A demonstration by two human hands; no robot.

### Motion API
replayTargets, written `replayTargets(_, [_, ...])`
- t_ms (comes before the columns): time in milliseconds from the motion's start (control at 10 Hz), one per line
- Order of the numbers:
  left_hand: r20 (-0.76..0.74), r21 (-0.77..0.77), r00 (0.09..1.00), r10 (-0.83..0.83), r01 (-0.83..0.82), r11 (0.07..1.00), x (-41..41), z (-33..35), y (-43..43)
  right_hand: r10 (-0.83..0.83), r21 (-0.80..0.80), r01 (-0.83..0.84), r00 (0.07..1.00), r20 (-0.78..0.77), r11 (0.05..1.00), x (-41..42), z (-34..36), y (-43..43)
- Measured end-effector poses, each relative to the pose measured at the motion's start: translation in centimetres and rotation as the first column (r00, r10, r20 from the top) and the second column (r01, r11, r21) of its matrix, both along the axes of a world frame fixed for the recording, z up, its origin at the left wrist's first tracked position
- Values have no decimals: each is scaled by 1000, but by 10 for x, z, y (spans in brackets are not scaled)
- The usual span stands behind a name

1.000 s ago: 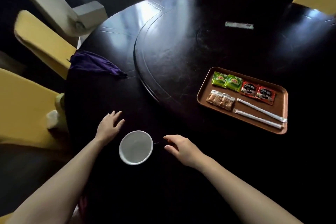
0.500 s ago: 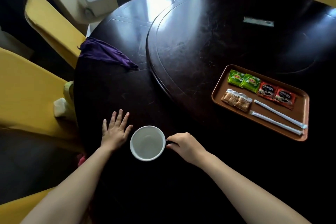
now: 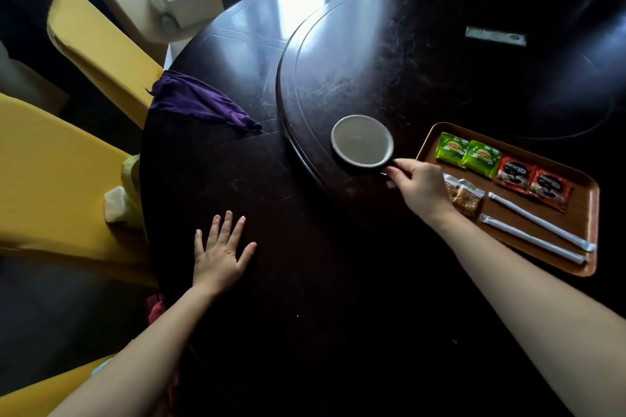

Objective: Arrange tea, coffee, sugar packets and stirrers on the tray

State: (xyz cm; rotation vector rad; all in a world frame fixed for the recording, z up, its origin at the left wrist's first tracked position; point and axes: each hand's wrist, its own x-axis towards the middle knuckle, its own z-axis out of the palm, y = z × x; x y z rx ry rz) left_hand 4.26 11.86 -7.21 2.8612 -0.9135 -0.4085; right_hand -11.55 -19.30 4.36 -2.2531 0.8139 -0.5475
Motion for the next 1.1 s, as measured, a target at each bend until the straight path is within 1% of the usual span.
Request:
replayTargets(100, [-48, -59, 998, 33, -36, 998, -6, 7, -13, -34, 5, 34, 999, -3, 999, 12, -1, -22])
replayTargets(200, [-67, -95, 998, 12, -18, 995, -19, 11, -46, -45, -19, 44, 998, -41, 999, 23, -4, -35])
replayTargets(300, [-82, -77, 997, -5, -1, 997, -31, 9, -82, -66, -1, 66, 995, -71, 998, 31, -11, -44])
replayTargets(400, [-47, -7, 999, 25, -25, 1000, -38, 3, -95, -91, 28, 95, 991, -103, 995, 33, -19, -51])
replayTargets(500, [-3, 27, 1000, 21, -21, 999, -38, -2, -93, -109, 76, 118, 988, -107, 990, 32, -22, -54])
replayTargets(700, [0, 35, 1000, 14, -14, 999, -39, -3, -95, -87, 162, 104, 990, -108, 981, 34, -16, -61])
replayTargets(800, [-11, 47, 1000, 6, -6, 999, -38, 0, -95, -73, 158, 94, 989, -130, 983, 34, -14, -62])
replayTargets(900, [-52, 70, 999, 11, -7, 998, -38, 6, -97, -74, 170, 104, 982, -172, 980, 34, -8, -61])
replayTargets(1100, [-99, 138, 995, 18, -5, 990, -37, 24, -107, -130, 159, 173, 959, -250, 972, 26, 8, -61])
